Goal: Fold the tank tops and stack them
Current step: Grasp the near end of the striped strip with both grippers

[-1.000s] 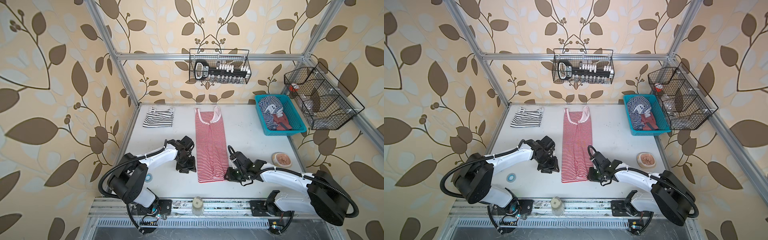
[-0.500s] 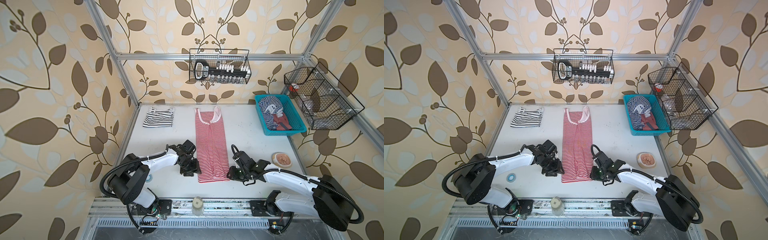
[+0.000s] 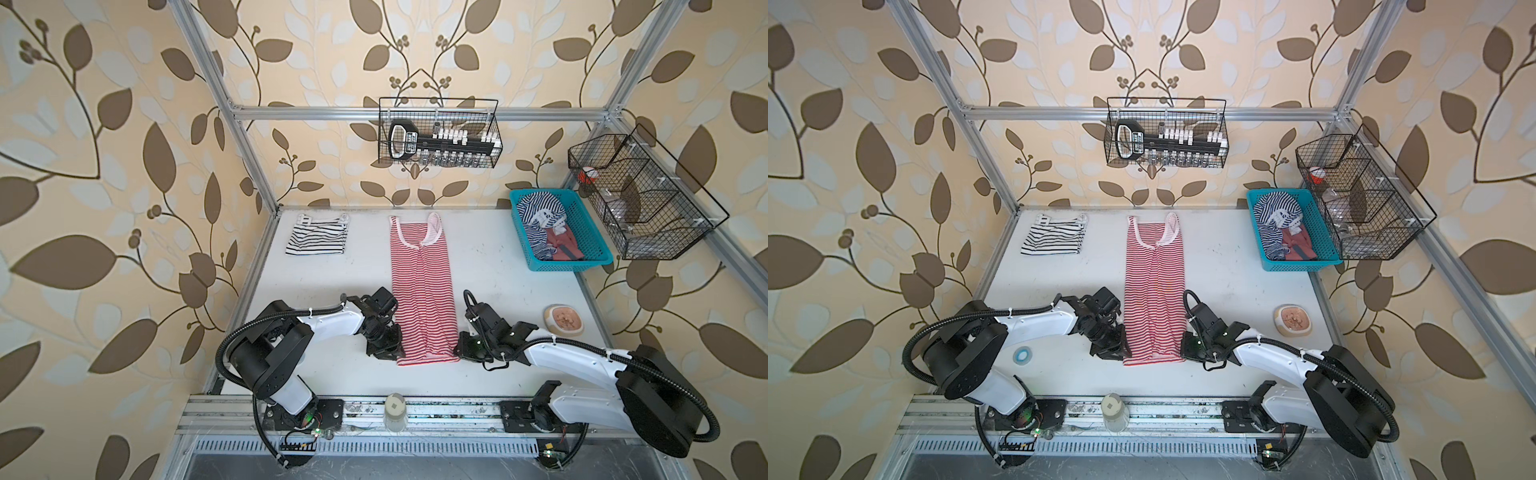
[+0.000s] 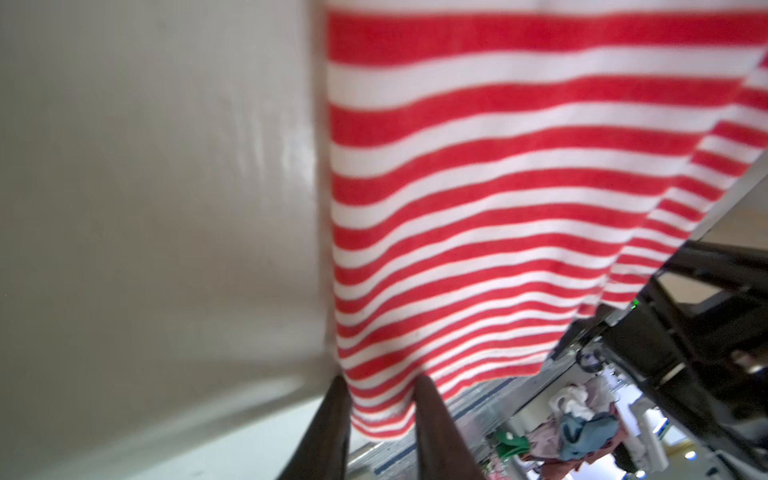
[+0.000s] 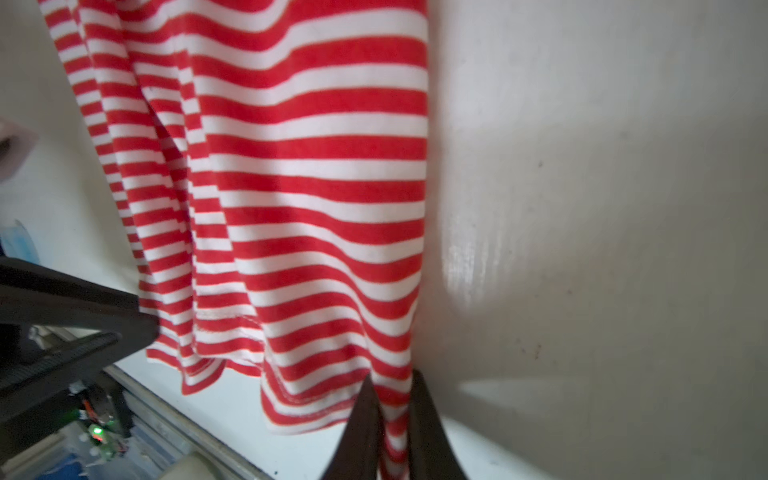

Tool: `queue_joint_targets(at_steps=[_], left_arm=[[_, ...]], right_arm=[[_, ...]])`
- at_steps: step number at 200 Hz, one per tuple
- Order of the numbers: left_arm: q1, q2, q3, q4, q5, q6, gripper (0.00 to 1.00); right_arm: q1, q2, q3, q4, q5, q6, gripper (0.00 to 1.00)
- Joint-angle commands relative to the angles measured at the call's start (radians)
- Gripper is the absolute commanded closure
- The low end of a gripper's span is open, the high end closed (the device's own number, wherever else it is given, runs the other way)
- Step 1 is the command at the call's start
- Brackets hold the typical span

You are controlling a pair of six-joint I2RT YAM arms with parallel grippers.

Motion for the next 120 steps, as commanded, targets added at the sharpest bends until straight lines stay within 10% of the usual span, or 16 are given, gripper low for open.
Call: queue_joint_targets(at_steps=[1, 31, 120], left_arm=[[-0.015, 0.028, -0.041, -0.020, -0.051, -0.006, 0.82], [-0.015, -0.008, -0.047, -0.044, -0.076, -0.017, 1.00], [-0.006, -0.098, 0.206, -0.265, -0.189, 0.054, 1.00]], right_arm=[[-0.001, -0.014, -0.024, -0.003, -0.014, 0.022, 0.97], [0.004, -0.045, -0.019, -0.016, -0.015, 0.023, 1.00], [-0.049, -0.092, 0.183, -0.187, 0.006, -0.087, 1.00]])
